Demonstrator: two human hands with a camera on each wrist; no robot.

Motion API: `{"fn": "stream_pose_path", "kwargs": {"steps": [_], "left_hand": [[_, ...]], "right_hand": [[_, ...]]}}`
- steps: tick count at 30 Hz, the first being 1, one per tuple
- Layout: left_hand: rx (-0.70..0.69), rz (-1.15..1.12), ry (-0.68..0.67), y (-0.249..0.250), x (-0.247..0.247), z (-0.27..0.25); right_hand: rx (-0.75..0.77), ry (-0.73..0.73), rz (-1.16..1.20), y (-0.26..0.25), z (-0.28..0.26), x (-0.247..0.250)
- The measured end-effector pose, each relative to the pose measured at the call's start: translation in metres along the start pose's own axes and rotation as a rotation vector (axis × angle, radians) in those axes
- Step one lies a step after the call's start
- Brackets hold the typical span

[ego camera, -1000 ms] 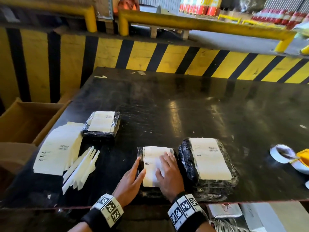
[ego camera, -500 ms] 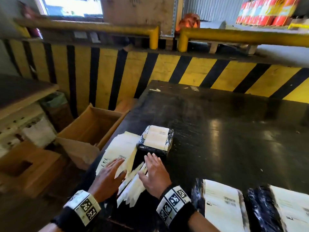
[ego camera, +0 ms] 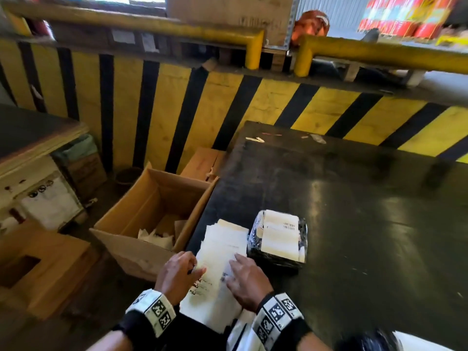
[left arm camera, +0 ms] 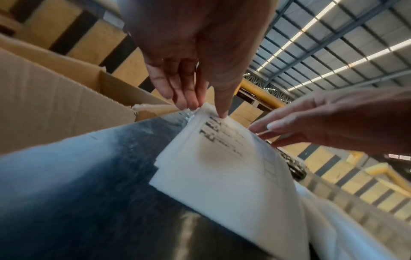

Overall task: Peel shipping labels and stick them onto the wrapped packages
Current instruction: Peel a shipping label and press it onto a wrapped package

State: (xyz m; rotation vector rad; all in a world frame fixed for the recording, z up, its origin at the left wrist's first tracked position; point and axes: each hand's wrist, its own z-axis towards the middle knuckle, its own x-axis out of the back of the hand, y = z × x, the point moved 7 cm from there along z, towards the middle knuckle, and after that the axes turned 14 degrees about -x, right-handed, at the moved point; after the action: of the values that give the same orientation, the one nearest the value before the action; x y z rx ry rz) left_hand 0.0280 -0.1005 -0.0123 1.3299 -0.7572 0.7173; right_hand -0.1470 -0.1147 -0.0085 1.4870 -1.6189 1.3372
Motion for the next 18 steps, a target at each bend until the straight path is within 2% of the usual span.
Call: {"fn": "stream_pose_path", "kwargs": {"steps": [5,9,15,18], "left_hand": [[0.056,-0.222,0.055,-0.015,-0.005,0.007],[0.019,-0.302,0.062,-0.021,-0.010,0.008],[-0.059,-0.330,-0.005,-0.022,-0.011,0.009],[-0.072,-0.301,0.013,-0.023,-0.008,0.008]], "right_hand": [[-0.018,-0.020,0.026,0.002,0.005,-0.009],[0.011,0.042,0.050,-0.001,0.003,-0.006],[0.029,0.061,0.056,-0.001,0.003,-0.005],[0.027,0.070,0.069,0.001,0.002,-0.005]]}}
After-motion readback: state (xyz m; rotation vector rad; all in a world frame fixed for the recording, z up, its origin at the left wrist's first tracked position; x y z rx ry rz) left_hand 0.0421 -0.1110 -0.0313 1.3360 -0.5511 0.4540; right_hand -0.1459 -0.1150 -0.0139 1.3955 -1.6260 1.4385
